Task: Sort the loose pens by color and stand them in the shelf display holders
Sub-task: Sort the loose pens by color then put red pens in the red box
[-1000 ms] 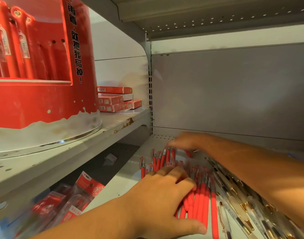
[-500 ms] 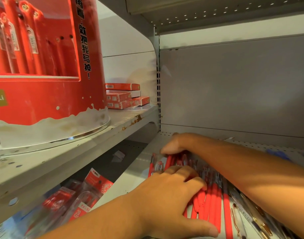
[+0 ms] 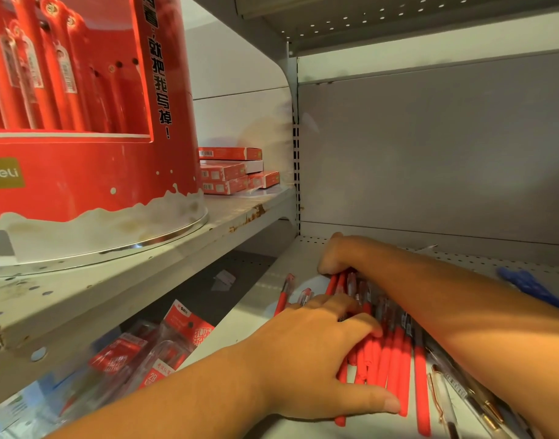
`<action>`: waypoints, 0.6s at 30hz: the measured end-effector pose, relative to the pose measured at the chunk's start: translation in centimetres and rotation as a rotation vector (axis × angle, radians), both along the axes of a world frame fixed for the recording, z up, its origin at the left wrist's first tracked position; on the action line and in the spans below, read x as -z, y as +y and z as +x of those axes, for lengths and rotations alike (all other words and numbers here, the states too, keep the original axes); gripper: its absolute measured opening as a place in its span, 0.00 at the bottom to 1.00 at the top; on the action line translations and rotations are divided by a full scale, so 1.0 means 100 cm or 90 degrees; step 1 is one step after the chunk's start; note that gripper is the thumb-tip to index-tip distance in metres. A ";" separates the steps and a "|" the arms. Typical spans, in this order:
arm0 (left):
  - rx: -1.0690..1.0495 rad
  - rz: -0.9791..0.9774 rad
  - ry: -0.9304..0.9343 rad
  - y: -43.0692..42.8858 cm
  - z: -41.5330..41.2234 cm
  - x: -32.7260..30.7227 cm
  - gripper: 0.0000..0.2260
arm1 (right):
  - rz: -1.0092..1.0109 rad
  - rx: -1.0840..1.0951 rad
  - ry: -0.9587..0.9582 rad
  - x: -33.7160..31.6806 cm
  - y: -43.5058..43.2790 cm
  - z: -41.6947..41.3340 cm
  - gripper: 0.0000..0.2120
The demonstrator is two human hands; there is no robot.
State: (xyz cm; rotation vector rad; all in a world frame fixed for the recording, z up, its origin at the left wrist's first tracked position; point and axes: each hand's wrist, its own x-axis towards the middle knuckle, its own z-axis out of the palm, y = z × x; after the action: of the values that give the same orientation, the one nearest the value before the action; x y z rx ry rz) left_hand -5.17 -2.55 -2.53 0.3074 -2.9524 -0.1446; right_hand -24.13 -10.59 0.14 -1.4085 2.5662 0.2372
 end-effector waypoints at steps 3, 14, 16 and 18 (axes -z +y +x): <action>0.002 -0.004 -0.002 0.000 0.000 -0.001 0.30 | 0.077 0.014 -0.134 -0.006 0.006 0.006 0.17; -0.001 -0.016 -0.008 0.000 -0.002 0.004 0.30 | 0.019 -0.029 0.089 0.000 0.001 0.003 0.11; 0.000 -0.015 -0.005 0.000 -0.002 0.004 0.30 | 0.009 -0.031 0.086 0.001 0.004 0.003 0.13; 0.003 -0.014 -0.005 0.001 -0.002 0.003 0.30 | -0.037 0.008 0.038 0.005 0.002 -0.002 0.25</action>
State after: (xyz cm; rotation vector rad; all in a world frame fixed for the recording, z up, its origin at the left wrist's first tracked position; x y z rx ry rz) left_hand -5.40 -2.42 -2.85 0.2996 -2.9606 -0.1126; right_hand -24.37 -10.36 -0.38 -1.4256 2.6495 0.2060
